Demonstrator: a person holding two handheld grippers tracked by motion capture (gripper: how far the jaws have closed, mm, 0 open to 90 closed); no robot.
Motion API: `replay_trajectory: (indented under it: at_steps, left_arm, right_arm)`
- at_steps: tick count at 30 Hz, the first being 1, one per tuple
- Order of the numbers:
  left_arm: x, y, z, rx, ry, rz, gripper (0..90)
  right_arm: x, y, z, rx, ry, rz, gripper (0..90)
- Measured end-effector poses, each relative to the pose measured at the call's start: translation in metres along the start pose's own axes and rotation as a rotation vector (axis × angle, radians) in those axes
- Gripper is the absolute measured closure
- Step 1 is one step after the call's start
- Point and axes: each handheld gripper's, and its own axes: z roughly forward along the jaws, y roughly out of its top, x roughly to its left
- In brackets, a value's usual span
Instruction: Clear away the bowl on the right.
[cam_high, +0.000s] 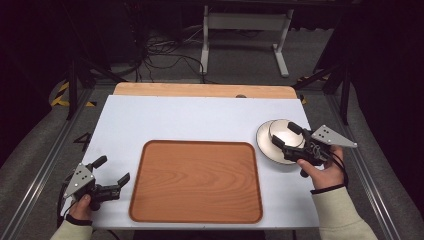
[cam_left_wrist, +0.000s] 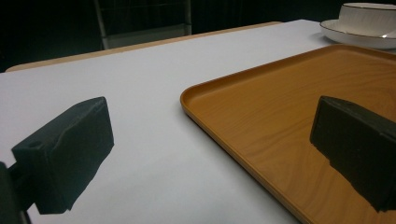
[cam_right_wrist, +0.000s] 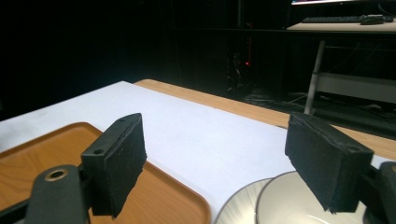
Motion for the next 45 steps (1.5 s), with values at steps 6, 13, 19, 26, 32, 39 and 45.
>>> replay_trajectory:
  at_steps: [6,13,19,26,32,39,45]
  left_arm:
    - [0.000,0.000,0.000,0.000,0.000,0.001,0.3]
    - [0.000,0.000,0.000,0.002,0.000,0.003,0.3]
    - [0.000,0.000,0.000,0.001,-0.001,0.001,0.3]
    - [0.000,0.000,0.000,0.001,-0.001,0.002,0.3]
    - [0.000,0.000,0.000,0.001,-0.001,0.001,0.3]
    - [0.000,0.000,0.000,0.001,-0.001,0.001,0.3]
    - [0.000,0.000,0.000,0.001,-0.001,0.001,0.3]
  right_arm:
    - [-0.014,0.002,0.002,0.026,-0.025,-0.001,22.1]
    - [-0.030,0.006,0.004,0.050,-0.064,0.002,22.1]
    - [-0.040,0.010,0.004,0.059,-0.082,0.002,22.0]
    - [-0.051,0.016,0.005,0.062,-0.104,0.004,21.8]
    - [-0.059,0.020,0.005,0.075,-0.131,0.014,21.5]
    - [-0.071,0.023,0.006,0.097,-0.168,0.023,21.5]
    - [-0.077,0.024,0.010,0.129,-0.195,0.009,21.5]
